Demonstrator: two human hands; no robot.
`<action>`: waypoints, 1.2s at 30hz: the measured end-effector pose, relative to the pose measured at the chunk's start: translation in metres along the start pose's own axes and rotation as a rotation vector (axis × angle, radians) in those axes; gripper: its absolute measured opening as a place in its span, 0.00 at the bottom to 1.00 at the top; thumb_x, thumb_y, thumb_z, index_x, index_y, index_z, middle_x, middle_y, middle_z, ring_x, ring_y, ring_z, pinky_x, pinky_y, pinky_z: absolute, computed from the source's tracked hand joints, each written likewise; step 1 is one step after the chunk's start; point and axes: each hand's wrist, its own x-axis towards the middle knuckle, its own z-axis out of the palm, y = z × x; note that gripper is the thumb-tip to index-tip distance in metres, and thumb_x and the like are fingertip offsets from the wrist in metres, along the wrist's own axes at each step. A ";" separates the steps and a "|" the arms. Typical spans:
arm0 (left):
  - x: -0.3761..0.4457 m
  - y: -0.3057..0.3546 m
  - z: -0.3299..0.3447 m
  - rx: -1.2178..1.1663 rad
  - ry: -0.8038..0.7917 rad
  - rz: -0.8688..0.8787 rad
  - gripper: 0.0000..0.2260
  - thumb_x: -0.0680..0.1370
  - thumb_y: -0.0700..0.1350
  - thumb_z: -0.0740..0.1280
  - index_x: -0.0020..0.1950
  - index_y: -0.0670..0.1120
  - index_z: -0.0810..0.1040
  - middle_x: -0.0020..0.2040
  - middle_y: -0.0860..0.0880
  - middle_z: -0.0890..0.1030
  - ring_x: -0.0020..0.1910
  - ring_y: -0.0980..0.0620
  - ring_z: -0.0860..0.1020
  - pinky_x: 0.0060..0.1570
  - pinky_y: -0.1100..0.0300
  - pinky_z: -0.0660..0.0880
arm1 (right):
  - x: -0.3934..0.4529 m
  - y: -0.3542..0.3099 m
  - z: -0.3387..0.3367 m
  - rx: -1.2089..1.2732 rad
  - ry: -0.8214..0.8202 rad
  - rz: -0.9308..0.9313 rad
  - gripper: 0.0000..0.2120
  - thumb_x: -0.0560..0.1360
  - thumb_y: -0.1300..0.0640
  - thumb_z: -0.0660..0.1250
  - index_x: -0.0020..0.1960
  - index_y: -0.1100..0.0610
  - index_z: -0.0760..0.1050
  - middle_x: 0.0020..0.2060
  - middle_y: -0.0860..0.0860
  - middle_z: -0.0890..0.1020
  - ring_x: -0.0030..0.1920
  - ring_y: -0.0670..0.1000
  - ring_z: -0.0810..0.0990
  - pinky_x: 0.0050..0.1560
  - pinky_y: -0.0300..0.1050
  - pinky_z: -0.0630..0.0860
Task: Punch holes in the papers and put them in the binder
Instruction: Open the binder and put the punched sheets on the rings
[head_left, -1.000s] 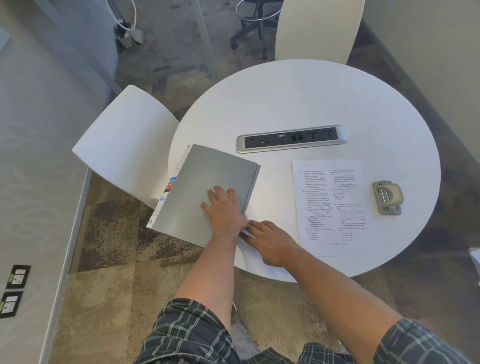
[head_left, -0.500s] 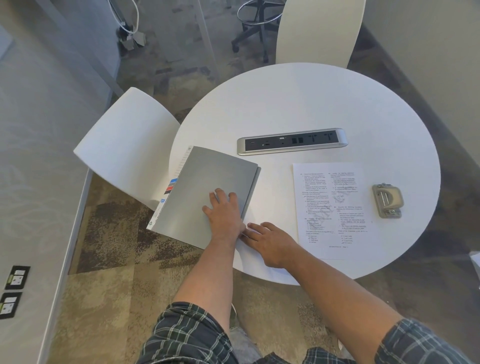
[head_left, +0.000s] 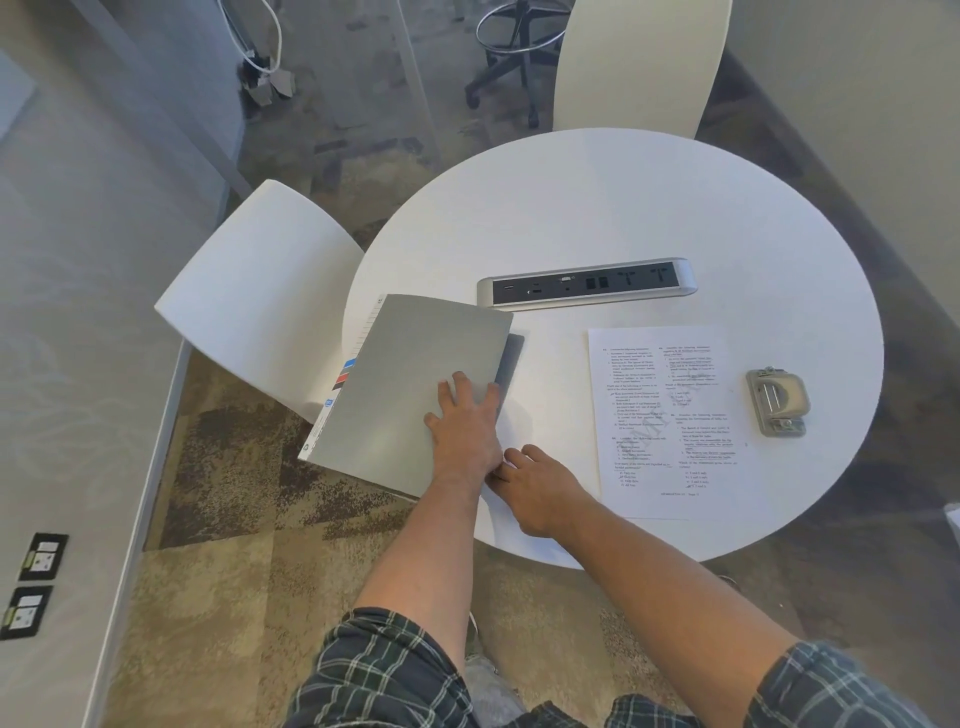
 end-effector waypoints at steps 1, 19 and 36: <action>-0.001 0.001 -0.003 0.007 -0.024 0.013 0.34 0.78 0.46 0.69 0.80 0.56 0.57 0.81 0.36 0.47 0.79 0.30 0.52 0.68 0.35 0.69 | -0.001 -0.001 0.000 0.012 0.001 0.008 0.29 0.80 0.57 0.59 0.80 0.57 0.58 0.76 0.52 0.66 0.68 0.56 0.68 0.70 0.51 0.64; -0.009 0.031 -0.091 -0.166 0.017 0.117 0.13 0.74 0.40 0.67 0.59 0.41 0.78 0.58 0.42 0.78 0.54 0.39 0.81 0.50 0.51 0.77 | -0.027 0.038 -0.002 0.149 -0.026 0.134 0.28 0.84 0.39 0.51 0.77 0.53 0.68 0.74 0.54 0.70 0.68 0.58 0.70 0.69 0.53 0.66; -0.006 0.010 -0.152 -0.707 0.053 -0.023 0.21 0.68 0.38 0.65 0.57 0.50 0.86 0.49 0.50 0.82 0.49 0.47 0.82 0.51 0.61 0.78 | -0.040 0.071 -0.020 0.095 -0.235 0.125 0.29 0.79 0.54 0.62 0.79 0.42 0.62 0.79 0.47 0.65 0.74 0.54 0.69 0.66 0.51 0.70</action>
